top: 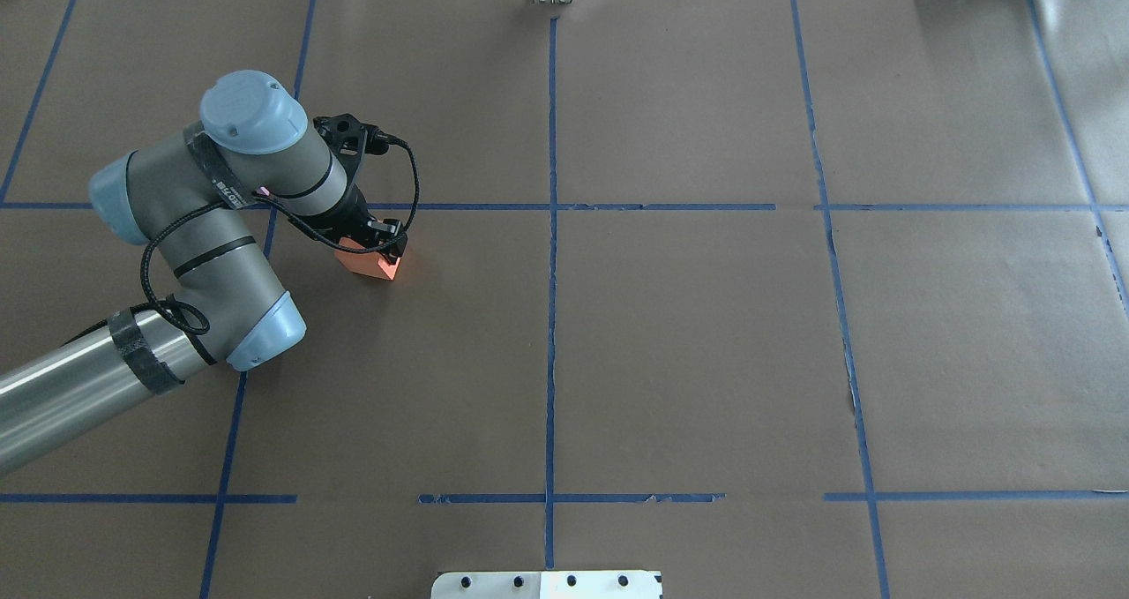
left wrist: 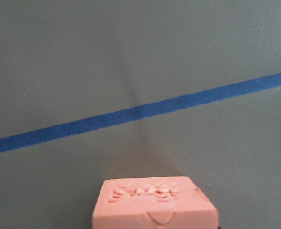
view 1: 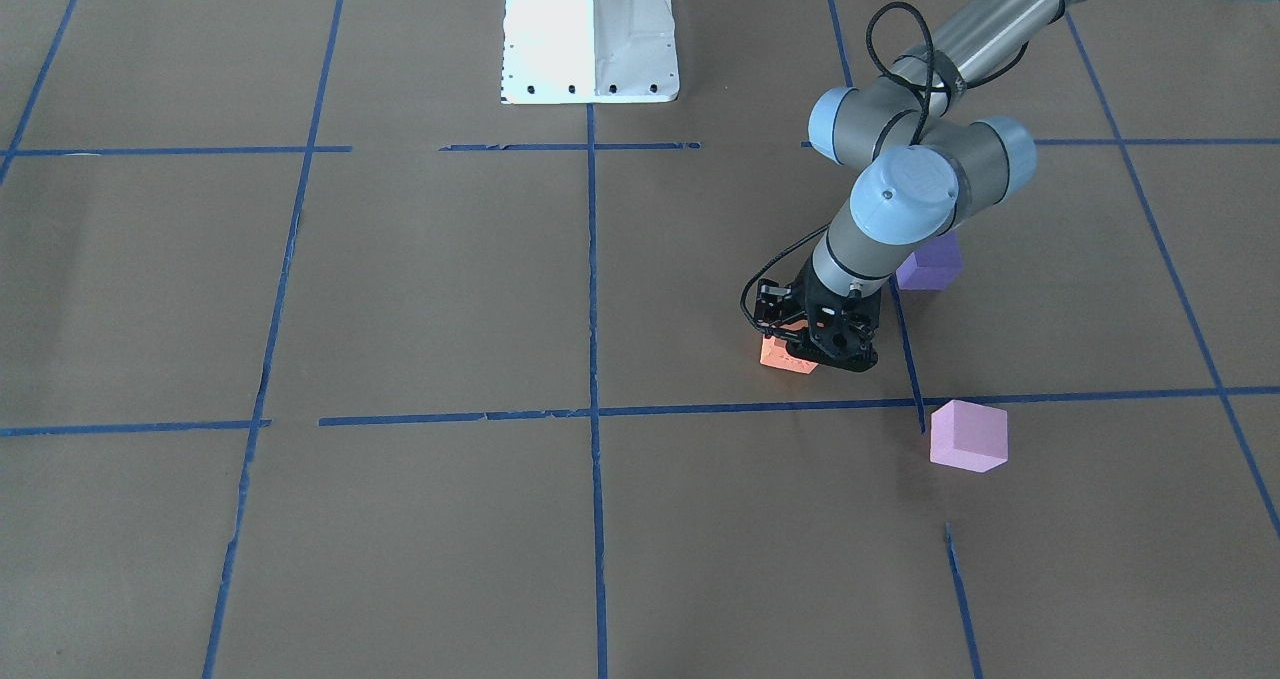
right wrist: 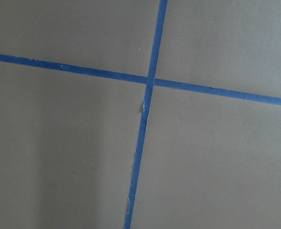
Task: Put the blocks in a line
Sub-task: 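Close the left gripper on the orange cube and lift it, then carry the orange cube with the left gripper toward the pink cube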
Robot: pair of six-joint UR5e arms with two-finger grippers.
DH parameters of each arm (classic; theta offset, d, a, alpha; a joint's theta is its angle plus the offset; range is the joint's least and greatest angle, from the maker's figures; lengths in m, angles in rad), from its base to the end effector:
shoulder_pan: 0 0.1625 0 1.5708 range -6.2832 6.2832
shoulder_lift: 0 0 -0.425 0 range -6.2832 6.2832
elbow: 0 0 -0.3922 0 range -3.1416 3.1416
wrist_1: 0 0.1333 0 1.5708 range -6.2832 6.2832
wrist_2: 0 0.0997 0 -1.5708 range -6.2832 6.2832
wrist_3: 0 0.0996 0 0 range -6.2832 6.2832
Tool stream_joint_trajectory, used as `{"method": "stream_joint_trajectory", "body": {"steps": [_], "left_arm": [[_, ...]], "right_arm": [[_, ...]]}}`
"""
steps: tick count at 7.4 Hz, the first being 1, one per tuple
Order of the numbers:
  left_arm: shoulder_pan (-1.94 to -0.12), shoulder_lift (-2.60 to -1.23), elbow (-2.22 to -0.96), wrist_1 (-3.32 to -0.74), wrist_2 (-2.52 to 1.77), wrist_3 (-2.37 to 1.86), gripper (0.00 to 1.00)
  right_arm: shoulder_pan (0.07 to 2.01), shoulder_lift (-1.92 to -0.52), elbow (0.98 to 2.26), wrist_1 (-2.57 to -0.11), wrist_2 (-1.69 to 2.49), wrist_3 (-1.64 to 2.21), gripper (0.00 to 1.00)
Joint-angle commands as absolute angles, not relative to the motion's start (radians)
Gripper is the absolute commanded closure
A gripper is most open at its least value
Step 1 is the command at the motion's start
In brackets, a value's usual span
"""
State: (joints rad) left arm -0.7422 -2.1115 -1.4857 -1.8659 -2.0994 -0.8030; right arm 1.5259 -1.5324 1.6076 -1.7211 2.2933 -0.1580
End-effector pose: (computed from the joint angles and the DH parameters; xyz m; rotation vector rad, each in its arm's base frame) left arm 0.4616 -0.5361 0.3492 0.1357 0.8790 0.2222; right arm 0.0449 -0.5037 0.6397 -0.0309 -0.7259 -0.1668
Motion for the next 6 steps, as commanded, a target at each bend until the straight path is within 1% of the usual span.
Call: {"method": "stream_joint_trajectory", "body": {"steps": [1, 3, 4, 5, 6], "left_arm": [[-0.784, -2.079, -1.596, -1.797, -2.103, -0.801, 1.0], [-0.846, -2.075, -1.762, -1.601, -2.109, -0.786, 0.99], [-0.883, -2.08, -1.864, -1.444, -2.111, -0.714, 0.99], [-0.918, -2.083, -1.906, -1.358, -2.114, -0.669, 0.99], [-0.961, -2.066, -1.899, -1.356, -2.141, -0.616, 0.99]], "right_arm": [[1.526, -1.532, 1.608, -1.721, 2.293, -0.158, 0.0], [1.526, -1.532, 1.608, -1.721, 2.293, -0.158, 0.0], [1.526, -1.531, 1.608, -1.721, 2.293, -0.158, 0.0], [1.526, -1.532, 1.608, -1.721, 2.293, -0.158, 0.0], [1.526, -1.532, 1.608, -1.721, 2.293, -0.158, 0.0]]}}
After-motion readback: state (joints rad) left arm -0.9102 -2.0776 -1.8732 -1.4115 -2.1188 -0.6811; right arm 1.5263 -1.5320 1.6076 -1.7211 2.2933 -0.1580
